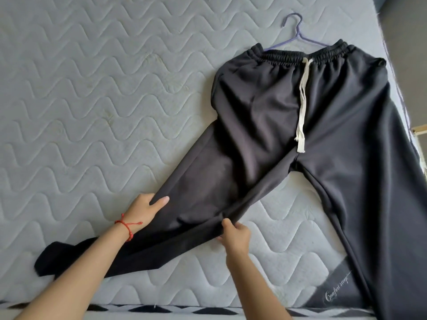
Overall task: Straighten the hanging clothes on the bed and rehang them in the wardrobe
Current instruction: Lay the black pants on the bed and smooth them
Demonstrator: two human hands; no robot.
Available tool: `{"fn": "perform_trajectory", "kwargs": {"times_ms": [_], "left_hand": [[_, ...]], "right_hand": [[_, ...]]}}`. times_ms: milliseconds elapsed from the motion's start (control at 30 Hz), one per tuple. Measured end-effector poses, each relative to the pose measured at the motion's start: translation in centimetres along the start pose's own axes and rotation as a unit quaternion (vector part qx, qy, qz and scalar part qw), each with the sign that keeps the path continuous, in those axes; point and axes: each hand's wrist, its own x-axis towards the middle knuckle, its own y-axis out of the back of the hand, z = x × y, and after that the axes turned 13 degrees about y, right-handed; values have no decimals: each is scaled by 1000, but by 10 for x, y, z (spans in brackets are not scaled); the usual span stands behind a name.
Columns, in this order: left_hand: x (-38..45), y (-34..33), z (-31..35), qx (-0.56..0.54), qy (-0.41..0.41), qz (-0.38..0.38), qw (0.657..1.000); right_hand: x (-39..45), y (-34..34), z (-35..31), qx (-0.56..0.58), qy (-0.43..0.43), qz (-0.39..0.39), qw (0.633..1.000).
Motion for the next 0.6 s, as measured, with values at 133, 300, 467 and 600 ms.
{"fn": "perform_trajectory", "kwargs": {"times_ms": [133, 300, 467, 600], "left_hand": [[-35, -26, -11, -136, 17, -23, 990], [-65, -96, -28, -178, 85, -68, 978], [-72, -116, -49, -113, 54, -26, 992], [-80, -125, -59, 146, -67, 64, 985]], "right_hand": [[1, 59, 3, 151, 1, 15, 988], [14, 108, 0, 69, 82, 73, 992], [-6, 98, 19, -62, 86, 53, 993], [-27, 77, 42, -140, 58, 47, 987]]}}
